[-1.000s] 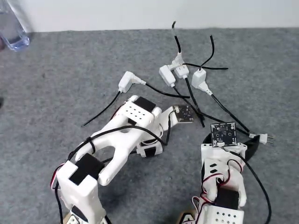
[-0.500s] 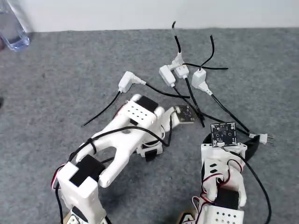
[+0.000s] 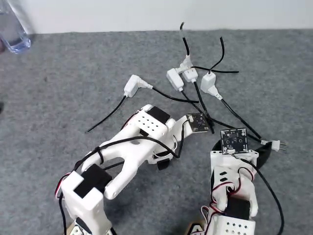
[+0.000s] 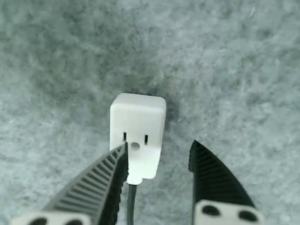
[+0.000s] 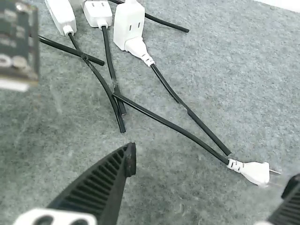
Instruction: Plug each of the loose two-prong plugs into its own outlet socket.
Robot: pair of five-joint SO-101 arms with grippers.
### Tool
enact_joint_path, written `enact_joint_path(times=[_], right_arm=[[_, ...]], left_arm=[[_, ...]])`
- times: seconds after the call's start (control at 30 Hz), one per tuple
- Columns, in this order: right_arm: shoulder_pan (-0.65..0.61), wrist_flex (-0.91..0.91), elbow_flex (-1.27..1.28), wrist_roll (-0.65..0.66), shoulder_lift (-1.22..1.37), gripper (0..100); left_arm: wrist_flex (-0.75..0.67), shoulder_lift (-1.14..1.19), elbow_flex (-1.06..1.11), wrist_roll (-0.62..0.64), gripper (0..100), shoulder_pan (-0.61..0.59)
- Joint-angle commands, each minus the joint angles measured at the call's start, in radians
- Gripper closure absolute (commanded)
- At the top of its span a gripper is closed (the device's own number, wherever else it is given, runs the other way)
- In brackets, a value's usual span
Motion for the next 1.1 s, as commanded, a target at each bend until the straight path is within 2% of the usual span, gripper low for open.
enact_joint_path(times=[0.0, 0.27, 0.4, 0.77, 0.87, 1.07], right_arm=[[-0.010, -0.021, 0.011, -0.005, -0.004, 53.5], [-0.010, -0.019, 0.011, -0.005, -0.004, 53.5], [-0.010, -0.019, 0.011, -0.005, -0.004, 53.5], [-0.010, -0.021, 0.011, -0.005, -0.004, 53.5], [-0.010, -0.021, 0.011, -0.005, -0.004, 53.5], [-0.012, -0.021, 0.011, -0.005, -0.004, 53.5]], left_arm=[[-0.015, 0.000, 0.010, 0.008, 79, -0.023], [-0.049, 0.002, 0.022, 0.000, 79, -0.100], [-0.084, 0.000, 0.079, -0.086, 79, -0.094], [-0.107, 0.000, 0.027, -0.092, 79, -0.114], [-0.092, -0.011, -0.012, -0.092, 79, -0.126], [0.026, -0.006, -0.166, -0.092, 79, -0.175]])
